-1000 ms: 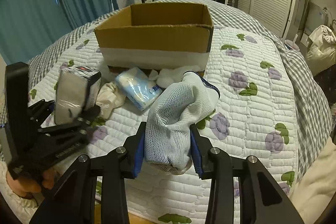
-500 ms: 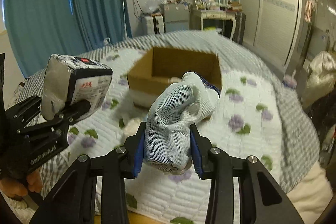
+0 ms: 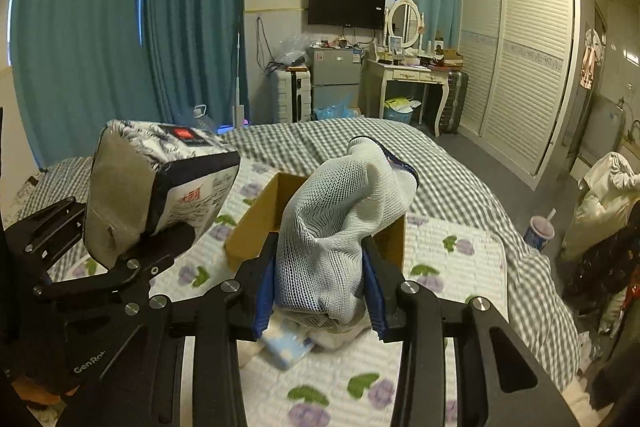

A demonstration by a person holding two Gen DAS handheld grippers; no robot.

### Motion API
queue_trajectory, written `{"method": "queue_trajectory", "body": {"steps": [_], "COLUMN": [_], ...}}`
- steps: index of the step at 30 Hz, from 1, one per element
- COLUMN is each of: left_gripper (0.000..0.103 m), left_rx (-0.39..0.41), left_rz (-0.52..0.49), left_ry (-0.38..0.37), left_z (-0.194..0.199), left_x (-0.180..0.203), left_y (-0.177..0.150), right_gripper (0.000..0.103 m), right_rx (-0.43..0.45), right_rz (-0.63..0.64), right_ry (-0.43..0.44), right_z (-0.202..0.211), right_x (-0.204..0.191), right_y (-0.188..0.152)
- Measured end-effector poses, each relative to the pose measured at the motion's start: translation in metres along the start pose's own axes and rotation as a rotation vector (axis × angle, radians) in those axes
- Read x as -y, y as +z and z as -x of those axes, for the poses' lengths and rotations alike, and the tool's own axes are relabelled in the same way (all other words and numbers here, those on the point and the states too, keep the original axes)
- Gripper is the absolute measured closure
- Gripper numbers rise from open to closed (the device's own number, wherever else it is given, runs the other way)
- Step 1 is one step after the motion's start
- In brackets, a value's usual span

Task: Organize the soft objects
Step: 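Carry both held items over the box and release them inside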

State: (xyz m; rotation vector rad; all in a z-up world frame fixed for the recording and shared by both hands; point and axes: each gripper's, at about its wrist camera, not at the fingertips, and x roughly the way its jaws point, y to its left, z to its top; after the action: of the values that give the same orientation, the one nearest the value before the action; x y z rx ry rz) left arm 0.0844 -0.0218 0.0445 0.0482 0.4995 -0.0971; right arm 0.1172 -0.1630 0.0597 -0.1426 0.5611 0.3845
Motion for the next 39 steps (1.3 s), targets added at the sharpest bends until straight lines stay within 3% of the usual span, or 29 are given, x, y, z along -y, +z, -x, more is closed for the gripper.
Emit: {"method": "queue_trajectory", "body": {"steps": [10, 17, 22, 26, 28, 30, 31, 39], "left_gripper": [0.055, 0.055, 0.055, 0.048, 0.037, 0.022, 0.017, 0.017], "left_rx": [-0.060, -0.121, -0.162, -0.180, -0.195, -0.195, -0.190, -0.099], "left_rz": [0.013, 0.019, 0.037, 0.038, 0.045, 0.028, 0.021, 0.008], "left_ry": [0.012, 0.030, 0.033, 0.063, 0.061, 0.065, 0.066, 0.067], "left_z": [-0.093, -0.141, -0.160, -0.165, -0.167, -0.162, -0.160, -0.091], "left_x": [0.004, 0.009, 0.014, 0.016, 0.015, 0.017, 0.019, 0.014], "left_y": [0.019, 0.009, 0.004, 0.004, 0.006, 0.010, 0.011, 0.045], "right_gripper": [0.065, 0.065, 0.065, 0.063, 0.058, 0.036, 0.032, 0.031], "right_rx": [-0.053, -0.120, -0.139, -0.130, -0.126, -0.119, -0.110, -0.030], "right_rz": [-0.050, -0.084, -0.088, -0.091, -0.102, -0.124, -0.127, -0.102], "right_ry": [0.001, 0.027, 0.046, 0.055, 0.054, 0.055, 0.050, 0.017], "right_z": [-0.090, -0.153, -0.176, -0.179, -0.178, -0.173, -0.170, -0.089], "right_x": [0.048, 0.070, 0.078, 0.082, 0.082, 0.084, 0.084, 0.071], "right_y": [0.031, 0.018, 0.011, 0.013, 0.015, 0.021, 0.023, 0.054]}}
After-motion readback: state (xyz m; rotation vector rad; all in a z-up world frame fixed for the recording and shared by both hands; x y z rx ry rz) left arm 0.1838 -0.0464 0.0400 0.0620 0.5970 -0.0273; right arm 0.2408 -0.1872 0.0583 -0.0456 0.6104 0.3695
